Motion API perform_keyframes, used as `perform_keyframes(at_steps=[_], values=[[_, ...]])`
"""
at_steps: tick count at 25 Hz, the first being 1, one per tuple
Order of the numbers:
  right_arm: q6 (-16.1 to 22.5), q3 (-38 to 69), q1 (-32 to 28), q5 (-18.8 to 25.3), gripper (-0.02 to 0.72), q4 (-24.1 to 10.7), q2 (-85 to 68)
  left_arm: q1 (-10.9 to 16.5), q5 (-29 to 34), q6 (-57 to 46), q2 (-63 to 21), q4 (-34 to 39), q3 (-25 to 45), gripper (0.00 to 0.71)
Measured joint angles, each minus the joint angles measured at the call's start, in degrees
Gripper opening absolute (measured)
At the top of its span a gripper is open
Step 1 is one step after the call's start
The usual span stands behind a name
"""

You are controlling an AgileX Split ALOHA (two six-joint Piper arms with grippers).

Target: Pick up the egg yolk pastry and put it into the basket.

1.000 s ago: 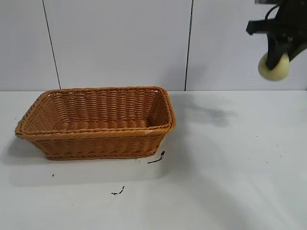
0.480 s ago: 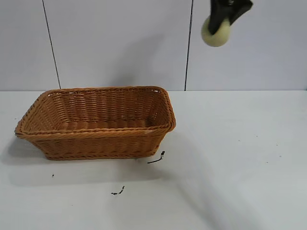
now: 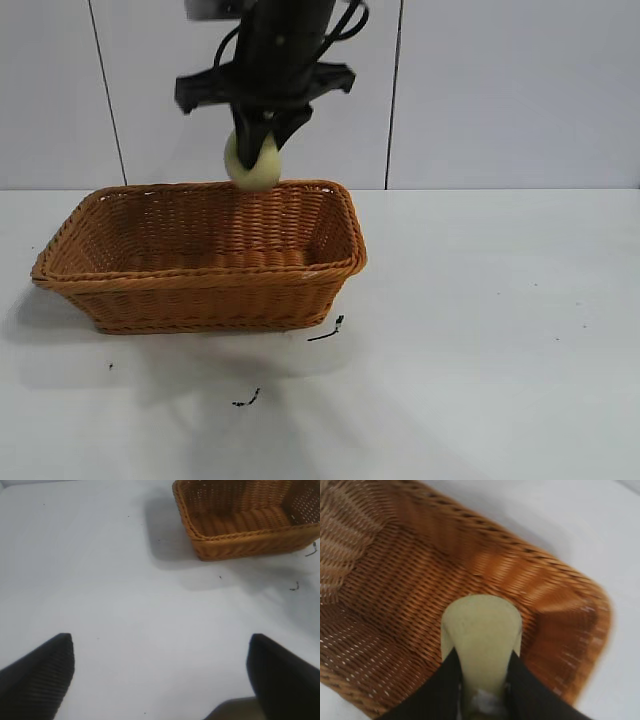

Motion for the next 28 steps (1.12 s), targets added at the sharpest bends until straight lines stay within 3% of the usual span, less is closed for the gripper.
perform_keyframes(at_steps=[6,8,10,13,15,22,28], values=[[0.0,0.0,0.4,-2.84,0.12,0.33,6.96,0.0,0.0,0.0,0.0,0.0,0.0,0.696],[0.18,0.0,0.45,-3.36,0.17,-0.08,7.59,0.0,0.0,0.0,0.0,0.0,0.0,0.696],[0.18,-0.18,0.45,-4.27,0.292,-0.14,7.41,0.0,0.0,0.0,0.0,0.0,0.0,0.696],[-0.09,-1.58,0.45,-3.41,0.568,-0.36,6.73,0.0,0.0,0.0,0.0,0.0,0.0,0.696],[-0.29,-3.37,0.45,-0.67,0.65,-0.48,5.75,0.0,0.0,0.0,0.0,0.0,0.0,0.696],[-0.18,-11.58,-1.08,6.24,0.693,-1.41,0.5,0.0,0.0,0.0,0.0,0.0,0.0,0.696],[0.18,-13.69,-9.17,8.2,0.693,-1.59,-0.11,0.0,0.0,0.0,0.0,0.0,0.0,0.696]])
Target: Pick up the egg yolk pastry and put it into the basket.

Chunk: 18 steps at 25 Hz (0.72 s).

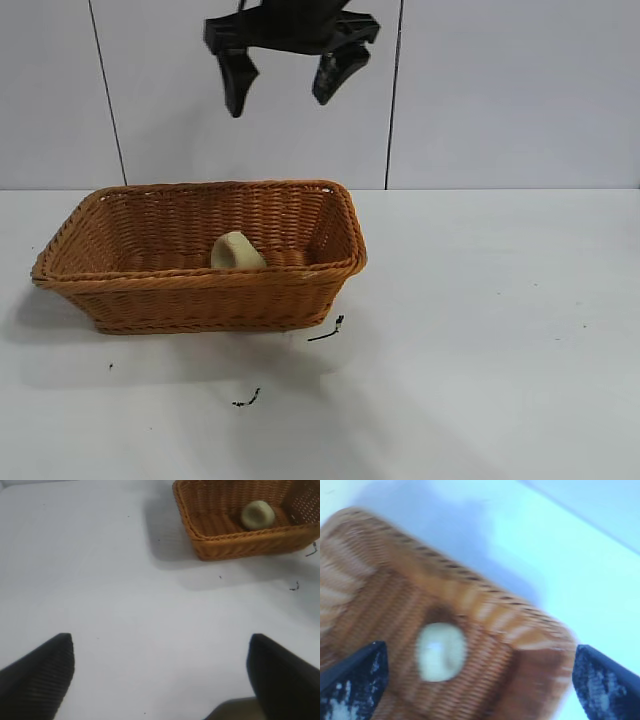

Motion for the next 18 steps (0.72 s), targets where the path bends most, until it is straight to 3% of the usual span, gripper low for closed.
perform_keyframes(at_steps=[5,6,10,14,18], values=[[-0.21,0.0,-7.28,0.0,0.693,-0.18,0.0,0.0,0.0,0.0,0.0,0.0,0.0,0.696],[-0.21,0.0,-11.49,0.0,0.693,-0.22,0.0,0.0,0.0,0.0,0.0,0.0,0.0,0.696],[-0.21,0.0,-18.75,0.0,0.693,-0.39,0.0,0.0,0.0,0.0,0.0,0.0,0.0,0.696],[-0.21,0.05,-23.24,0.05,0.693,0.01,-0.69,0.0,0.0,0.0,0.0,0.0,0.0,0.696],[-0.21,0.17,-24.0,0.11,0.693,-0.19,-2.98,0.0,0.0,0.0,0.0,0.0,0.0,0.696]])
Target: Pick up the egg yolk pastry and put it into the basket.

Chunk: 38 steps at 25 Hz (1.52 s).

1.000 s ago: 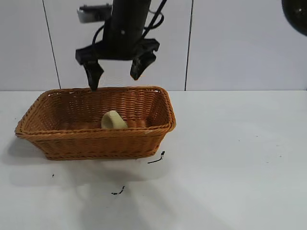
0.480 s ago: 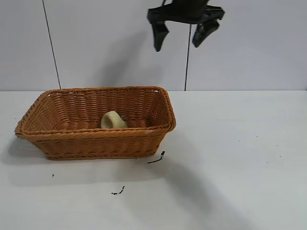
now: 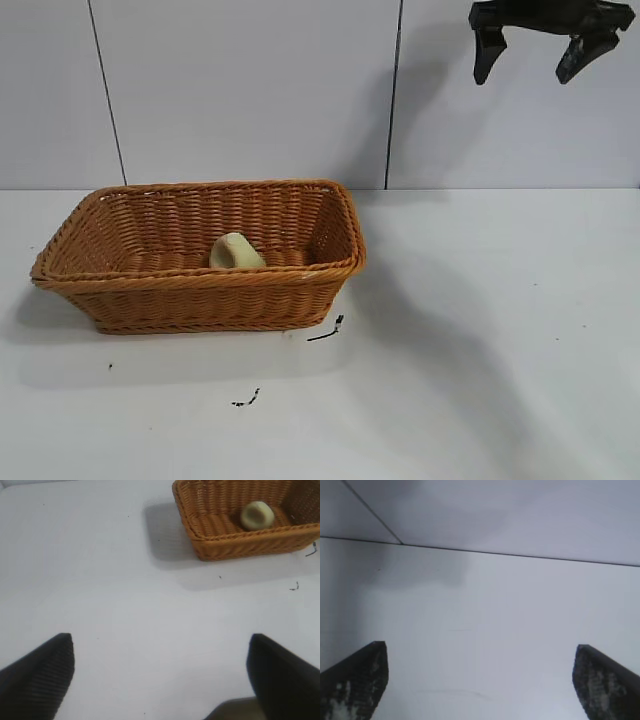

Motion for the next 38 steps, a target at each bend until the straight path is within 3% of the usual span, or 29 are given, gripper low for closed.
perform_keyframes(at_steps=[5,10,25,31,38], values=[[-0.04,4.32,0.0,-0.06,0.693,0.0,-6.75,0.0,0.0,0.0,0.0,0.0,0.0,0.696],[-0.11,18.47,0.0,-0.06,0.693,0.0,-20.82,0.0,0.0,0.0,0.0,0.0,0.0,0.696],[-2.37,82.28,0.0,-0.18,0.693,0.2,-78.45,0.0,0.0,0.0,0.0,0.0,0.0,0.696],[-3.29,100.58,0.0,-6.99,0.693,0.93,-102.04,0.0,0.0,0.0,0.0,0.0,0.0,0.696],[-4.07,113.39,0.0,-9.41,0.693,3.46,-123.08,0.0,0.0,0.0,0.0,0.0,0.0,0.696]])
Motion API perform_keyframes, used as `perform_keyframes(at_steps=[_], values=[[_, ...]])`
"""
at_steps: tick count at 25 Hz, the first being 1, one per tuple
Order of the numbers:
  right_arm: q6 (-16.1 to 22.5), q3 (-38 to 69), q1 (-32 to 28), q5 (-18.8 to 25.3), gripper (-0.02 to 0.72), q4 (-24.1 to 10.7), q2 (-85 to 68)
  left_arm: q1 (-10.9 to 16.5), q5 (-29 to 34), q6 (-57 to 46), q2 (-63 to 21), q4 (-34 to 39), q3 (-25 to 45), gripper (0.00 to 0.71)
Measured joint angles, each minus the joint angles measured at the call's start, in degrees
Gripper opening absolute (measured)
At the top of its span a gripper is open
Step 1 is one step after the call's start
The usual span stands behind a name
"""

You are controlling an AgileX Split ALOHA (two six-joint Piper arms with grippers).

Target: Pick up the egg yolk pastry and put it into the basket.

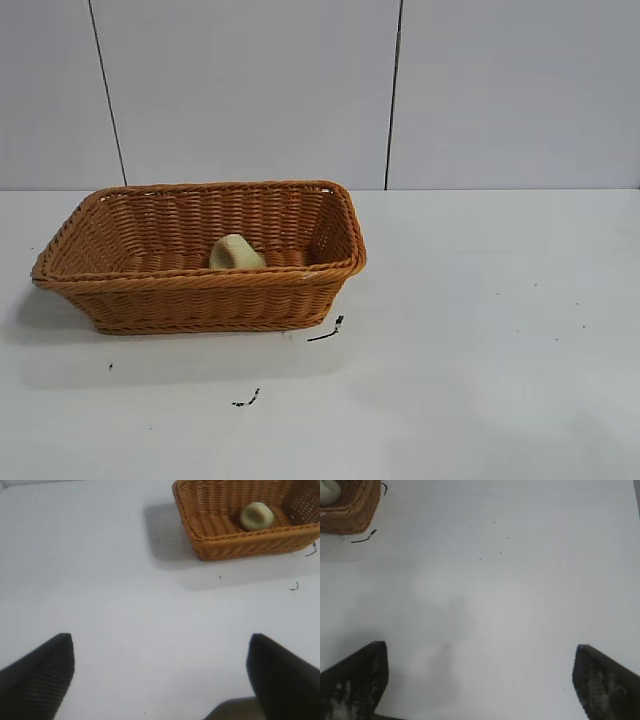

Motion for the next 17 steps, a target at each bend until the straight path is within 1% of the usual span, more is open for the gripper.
perform_keyframes(at_steps=[6,17], values=[[-0.06,0.41,0.0,-0.98,0.693,0.2,-10.34,0.0,0.0,0.0,0.0,0.0,0.0,0.696],[-0.06,0.41,0.0,-1.03,0.693,0.2,-11.04,0.0,0.0,0.0,0.0,0.0,0.0,0.696]])
